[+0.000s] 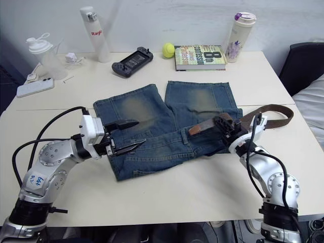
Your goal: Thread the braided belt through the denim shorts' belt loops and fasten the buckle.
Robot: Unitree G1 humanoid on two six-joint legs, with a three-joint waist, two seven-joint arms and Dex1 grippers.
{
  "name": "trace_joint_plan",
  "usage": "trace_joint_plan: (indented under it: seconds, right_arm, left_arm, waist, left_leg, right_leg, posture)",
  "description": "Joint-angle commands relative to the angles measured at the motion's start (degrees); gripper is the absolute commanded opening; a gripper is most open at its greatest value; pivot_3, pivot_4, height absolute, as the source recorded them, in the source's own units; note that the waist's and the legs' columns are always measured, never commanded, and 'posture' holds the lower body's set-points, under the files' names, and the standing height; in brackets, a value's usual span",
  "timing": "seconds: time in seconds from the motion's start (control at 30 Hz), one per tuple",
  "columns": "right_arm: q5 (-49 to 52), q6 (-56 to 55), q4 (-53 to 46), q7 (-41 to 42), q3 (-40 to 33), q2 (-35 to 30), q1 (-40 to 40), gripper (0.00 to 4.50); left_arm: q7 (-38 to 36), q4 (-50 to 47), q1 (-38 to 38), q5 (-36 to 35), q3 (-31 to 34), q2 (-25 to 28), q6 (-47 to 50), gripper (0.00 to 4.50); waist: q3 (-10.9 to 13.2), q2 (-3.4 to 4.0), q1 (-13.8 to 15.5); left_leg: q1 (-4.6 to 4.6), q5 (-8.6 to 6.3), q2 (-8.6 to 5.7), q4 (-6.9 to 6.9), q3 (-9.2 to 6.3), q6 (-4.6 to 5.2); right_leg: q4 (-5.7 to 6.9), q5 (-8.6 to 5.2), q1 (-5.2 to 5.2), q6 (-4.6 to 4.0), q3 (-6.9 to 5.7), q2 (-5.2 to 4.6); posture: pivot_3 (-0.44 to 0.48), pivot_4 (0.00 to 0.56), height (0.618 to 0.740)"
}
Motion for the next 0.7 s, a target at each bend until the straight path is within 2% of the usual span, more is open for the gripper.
trace_joint_plan:
  seconds: [0.03, 0.17, 0.37, 0.53, 0.6, 0.7]
  right_arm:
    - [-5.38, -0.19, 0.13, 6.02, 0.23, 0.63, 0.39, 0.00]
    - [-9.99, 0.39, -0.39, 9.65, 1.38, 2.18, 1.07, 0.00]
    - [-12.99, 1.04, -2.42, 9.78, 2.83, 8.16, 1.17, 0.00]
    - [-13.82, 3.39, -5.26, 2.53, 6.17, 14.82, 1.89, 0.00]
    - [-13.36, 4.54, -5.49, 0.07, 6.21, 15.94, 2.10, 0.00]
    - [-9.59, 8.17, -4.90, -5.65, 6.57, 17.42, 2.45, 0.00]
  left_arm:
    - [0.61, -2.20, -0.21, -0.76, 2.19, -0.45, 0.84, 3.30]
    - [0.13, -2.11, -0.18, -0.34, 2.68, -0.67, 1.15, 3.30]
    - [0.13, -1.42, -0.91, 0.37, 2.77, -1.43, 1.56, 3.30]
    - [-1.61, 0.36, -1.83, 3.39, 0.86, -2.13, -0.98, 3.30]
    - [-2.62, 1.18, -2.01, 5.19, 0.06, -2.17, -2.99, 3.30]
    - [-6.16, 6.94, -3.31, 16.20, -4.62, -0.54, -17.90, 3.30]
  waist:
    - [0.00, 0.00, 0.15]
    - [0.00, 0.00, 0.30]
    - [0.00, 0.00, 0.07]
    - [0.00, 0.00, -0.69]
    - [-0.01, -0.01, -0.95]
    - [-0.01, -0.01, -1.09]
  left_leg:
    - [0.00, 0.00, 0.00, 0.00, 0.01, 0.00]
    - [0.01, 0.00, 0.01, 0.01, 0.01, 0.00]
    - [0.02, 0.00, 0.03, -0.02, 0.03, -0.01]
    - [0.06, 0.02, 0.06, -0.09, 0.03, -0.06]
    - [0.05, 0.03, 0.05, -0.12, 0.03, -0.07]
    - [0.07, 0.03, 0.05, -0.13, 0.03, -0.07]
  right_leg:
    - [0.01, 0.00, 0.00, 0.00, 0.01, 0.00]
    - [0.01, 0.00, 0.01, 0.00, 0.01, 0.00]
    - [0.04, 0.00, -0.01, 0.00, 0.02, 0.01]
    - [0.08, 0.00, -0.02, 0.00, 0.02, 0.03]
    - [0.11, 0.00, -0.03, 0.00, 0.01, 0.03]
    - [0.10, 0.00, -0.02, 0.00, 0.01, 0.04]
  posture:
    - [0.000, 0.150, 0.740]
    - [0.000, 0.150, 0.740]
    - [0.000, 0.150, 0.740]
    - [0.000, 0.150, 0.740]
    - [0.000, 0.150, 0.740]
    - [0.000, 0.150, 0.740]
